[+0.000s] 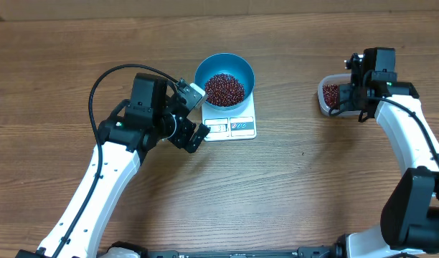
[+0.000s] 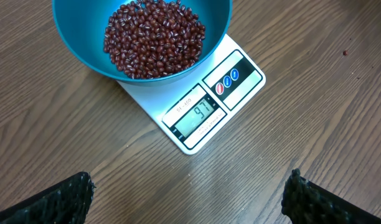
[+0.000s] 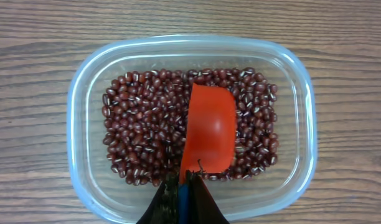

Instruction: Scoop item into bowl and weigh 150g on scale

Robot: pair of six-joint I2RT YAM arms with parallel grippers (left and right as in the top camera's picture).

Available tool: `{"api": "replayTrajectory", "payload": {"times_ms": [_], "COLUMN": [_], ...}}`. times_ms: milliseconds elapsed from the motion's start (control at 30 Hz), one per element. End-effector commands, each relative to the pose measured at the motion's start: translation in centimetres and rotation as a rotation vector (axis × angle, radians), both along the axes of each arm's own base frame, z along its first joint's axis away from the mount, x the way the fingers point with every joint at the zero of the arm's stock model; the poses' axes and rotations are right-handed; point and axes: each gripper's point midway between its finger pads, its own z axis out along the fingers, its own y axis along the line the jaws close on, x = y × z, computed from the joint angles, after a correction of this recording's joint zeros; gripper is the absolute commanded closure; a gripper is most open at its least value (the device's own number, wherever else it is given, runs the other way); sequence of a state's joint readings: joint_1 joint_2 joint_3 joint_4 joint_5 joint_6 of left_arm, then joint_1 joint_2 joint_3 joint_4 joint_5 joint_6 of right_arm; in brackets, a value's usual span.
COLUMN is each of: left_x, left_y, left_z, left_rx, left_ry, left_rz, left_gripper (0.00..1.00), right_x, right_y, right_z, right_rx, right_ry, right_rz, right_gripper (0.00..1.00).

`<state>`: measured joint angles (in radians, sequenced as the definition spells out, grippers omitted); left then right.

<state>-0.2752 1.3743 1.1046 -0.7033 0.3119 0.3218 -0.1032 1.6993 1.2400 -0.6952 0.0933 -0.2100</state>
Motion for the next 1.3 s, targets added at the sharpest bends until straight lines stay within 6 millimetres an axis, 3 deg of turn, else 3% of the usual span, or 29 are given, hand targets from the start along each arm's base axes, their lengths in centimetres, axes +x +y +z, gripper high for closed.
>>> {"api": "replayTrajectory", "payload": {"times_ms": [0,500,900,1267], "left_x": [-0.3,-0.3,-0.3,-0.3], "left_y": [-0.5,-0.5,-0.5,-0.5], "left_z": [0.5,0.5,0.5,0.5], "left_rx": [-0.010,-0.010,-0.010,-0.010], "left_ry": [-0.018,-0.018,-0.018,-0.018], "left_rz": [-0.032,-0.032,-0.032,-0.032], "left_gripper": [0.00,0.01,0.00,0.00], "right_x": [0.3,0.2,-0.2,-0.6], "right_y": [0.4,2.3,0.6,0.4], "right_z": [0.0,-0.1,0.2,0.2], "right_rx": [0.031,0.138,0.346,0.447], "right_ry": [-0.003,0.003,-0.023,-0.017], "right_rz": [0.008,0.055,-0.051,-0.082], "right_gripper": [0.97,0.96,0.96,0.96]}}
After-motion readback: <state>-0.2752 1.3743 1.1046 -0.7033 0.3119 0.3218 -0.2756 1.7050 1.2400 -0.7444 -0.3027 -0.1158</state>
